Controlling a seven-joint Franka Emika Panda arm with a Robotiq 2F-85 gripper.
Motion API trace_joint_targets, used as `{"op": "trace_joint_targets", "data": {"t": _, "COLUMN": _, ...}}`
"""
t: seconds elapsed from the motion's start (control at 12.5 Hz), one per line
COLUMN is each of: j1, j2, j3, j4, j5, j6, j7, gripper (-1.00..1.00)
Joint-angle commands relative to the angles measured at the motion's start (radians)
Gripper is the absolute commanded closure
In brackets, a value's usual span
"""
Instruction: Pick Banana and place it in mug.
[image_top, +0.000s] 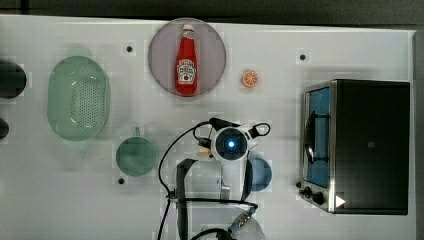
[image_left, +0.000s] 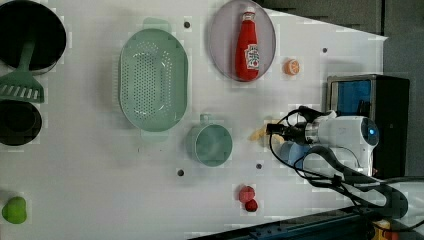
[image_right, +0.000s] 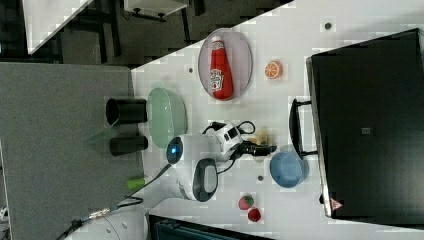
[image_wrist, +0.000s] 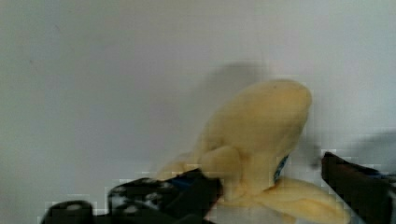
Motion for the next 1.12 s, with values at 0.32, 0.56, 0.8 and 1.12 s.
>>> {"op": "trace_joint_targets", "data": {"t": 0.32, "j1": 0.003, "j2": -0.055, "j3": -0.001, "j4": 0.003, "j5": 0.014, "j6": 0.011, "j7": -0.04, "gripper": 0.45}}
{"op": "trace_joint_targets", "data": {"t": 0.56, "j1": 0.001, "j2": -0.143, "j3": -0.005, "j4": 0.001, "j5": 0.014, "j6": -0.027, "j7": -0.04, "gripper": 0.46}}
{"op": "trace_joint_targets", "data": {"t": 0.8, "j1": 0.001, "j2": -0.301, "j3": -0.01, "j4": 0.01, "j5": 0.014, "j6": -0.208, "j7": -0.04, "gripper": 0.46}}
{"op": "trace_joint_targets", "data": {"t": 1.12, "j1": 0.004, "j2": -0.534, "j3": -0.007, "j4": 0.065, "j5": 0.015, "j6": -0.504, "j7": -0.04, "gripper": 0.45}}
